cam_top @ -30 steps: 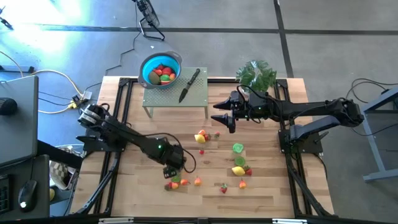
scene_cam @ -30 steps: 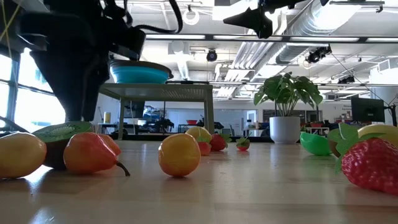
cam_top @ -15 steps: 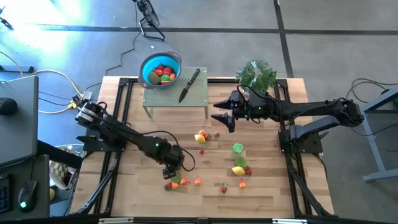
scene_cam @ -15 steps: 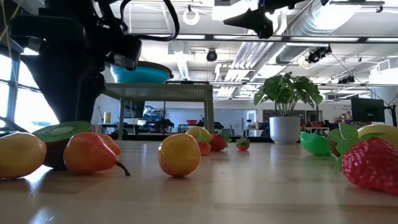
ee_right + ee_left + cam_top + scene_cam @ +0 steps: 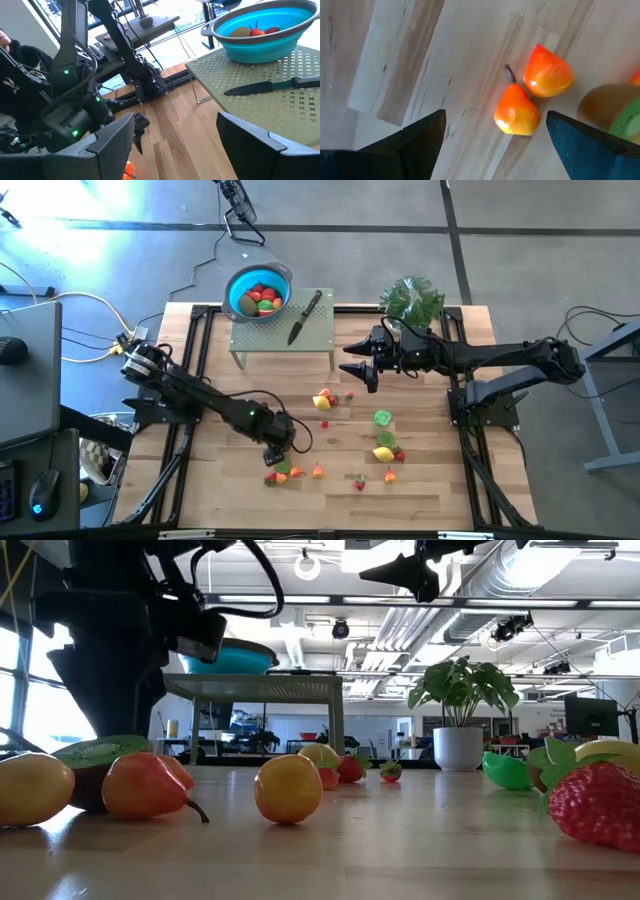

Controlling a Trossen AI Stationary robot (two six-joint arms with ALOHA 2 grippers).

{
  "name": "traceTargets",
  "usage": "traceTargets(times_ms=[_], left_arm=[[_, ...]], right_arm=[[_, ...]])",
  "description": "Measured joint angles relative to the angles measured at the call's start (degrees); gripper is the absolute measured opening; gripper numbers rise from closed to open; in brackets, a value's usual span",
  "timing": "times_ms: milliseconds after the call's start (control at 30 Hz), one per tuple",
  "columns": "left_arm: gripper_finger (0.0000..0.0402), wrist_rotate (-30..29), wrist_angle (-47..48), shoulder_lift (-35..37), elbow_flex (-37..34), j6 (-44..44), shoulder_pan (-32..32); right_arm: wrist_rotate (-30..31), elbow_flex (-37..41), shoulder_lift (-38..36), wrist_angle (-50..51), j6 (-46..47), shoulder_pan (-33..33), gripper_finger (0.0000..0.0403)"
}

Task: Pick & Place Fruit
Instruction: Put the orange pear into the strainer bowl on the shelf

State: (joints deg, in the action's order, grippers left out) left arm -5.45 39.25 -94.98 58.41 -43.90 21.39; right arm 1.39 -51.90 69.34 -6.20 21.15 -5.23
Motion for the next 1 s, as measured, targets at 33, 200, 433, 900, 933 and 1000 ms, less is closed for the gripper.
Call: traceTargets(times_ms=[33,200,433,900,933,1000], left_arm=[[0.0335,0.1,-0.9,0.0,-0.5,-0.5,0.0],[0.0335,0.5,-4.6,0.0,-1.5,-1.4,0.0],[0.0335,0.4,-5.3,0.0,-1.7,-1.5,0.0],[0.0335,0.3,-6.5,0.0,-4.5,-6.0,0.0],[0.0334,0.3,-6.5,0.0,-4.5,-6.0,0.0],[0.0324,0.4,-6.5,0.0,-4.5,-6.0,0.0]], right_arm=[[0.0,0.0,0.0,0.0,0.0,0.0,0.0276],[0.0,0.0,0.0,0.0,0.0,0.0,0.0276],[0.0,0.0,0.0,0.0,0.0,0.0,0.0276],[-0.1,0.0,0.0,0.0,0.0,0.0,0.0276],[0.0,0.0,0.0,0.0,0.0,0.0,0.0276],[0.0,0.0,0.0,0.0,0.0,0.0,0.0276]])
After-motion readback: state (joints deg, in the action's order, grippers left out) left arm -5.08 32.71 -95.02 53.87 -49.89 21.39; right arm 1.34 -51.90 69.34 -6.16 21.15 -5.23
